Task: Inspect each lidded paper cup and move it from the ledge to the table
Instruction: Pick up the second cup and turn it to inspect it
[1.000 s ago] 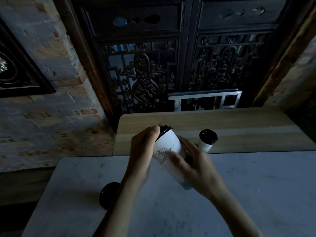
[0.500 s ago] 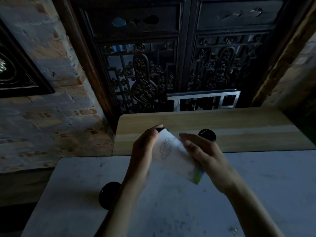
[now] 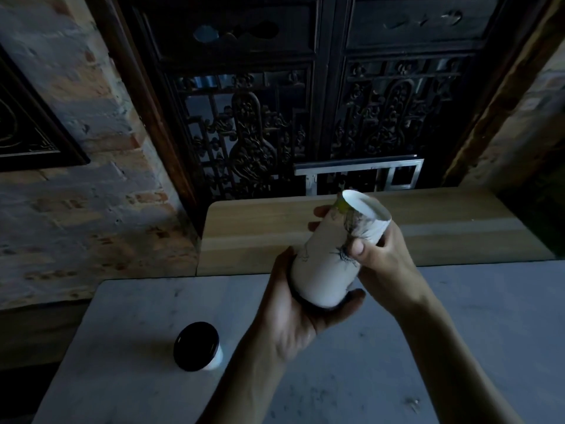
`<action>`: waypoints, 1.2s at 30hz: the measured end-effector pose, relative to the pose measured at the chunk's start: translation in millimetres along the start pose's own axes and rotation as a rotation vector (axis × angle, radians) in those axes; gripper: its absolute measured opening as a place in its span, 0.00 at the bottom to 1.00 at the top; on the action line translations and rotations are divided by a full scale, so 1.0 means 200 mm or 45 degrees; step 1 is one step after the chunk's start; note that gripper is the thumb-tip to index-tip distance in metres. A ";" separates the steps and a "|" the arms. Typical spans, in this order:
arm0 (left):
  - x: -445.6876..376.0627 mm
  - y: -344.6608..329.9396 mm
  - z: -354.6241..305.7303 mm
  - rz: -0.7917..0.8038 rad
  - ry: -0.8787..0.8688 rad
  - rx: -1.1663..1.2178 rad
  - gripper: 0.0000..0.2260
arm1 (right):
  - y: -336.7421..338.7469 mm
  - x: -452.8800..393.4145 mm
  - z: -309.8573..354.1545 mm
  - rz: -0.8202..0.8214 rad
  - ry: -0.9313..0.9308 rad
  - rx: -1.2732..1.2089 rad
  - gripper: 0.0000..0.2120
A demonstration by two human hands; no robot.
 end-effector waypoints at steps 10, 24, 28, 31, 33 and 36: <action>-0.02 -0.01 -0.08 -0.075 -0.276 -0.304 0.27 | 0.05 0.04 0.05 -0.372 0.089 0.241 0.35; -0.03 -0.05 -0.08 0.108 -0.128 -0.453 0.33 | -0.04 -0.02 0.10 0.061 -0.026 0.168 0.43; -0.01 -0.08 -0.12 0.070 -0.280 -0.395 0.30 | -0.05 0.00 0.10 -0.100 0.057 0.204 0.42; 0.00 -0.08 -0.13 0.029 -0.334 -0.420 0.30 | -0.07 0.01 0.10 -0.140 0.091 0.196 0.46; 0.01 -0.07 -0.12 0.016 -0.284 -0.439 0.30 | -0.08 0.01 0.08 -0.067 0.046 0.126 0.47; 0.00 -0.07 -0.08 0.091 -0.103 -0.405 0.31 | -0.08 -0.01 0.06 0.125 -0.029 0.018 0.47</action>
Point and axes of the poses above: each hand's wrist, its own x-axis away from the middle knuckle, its own y-axis out of the back of the hand, z = x × y, the point moved 10 cm from there along -x, towards the middle knuckle, and after that the axes turned 10 degrees about z, right-handed, at the moved point
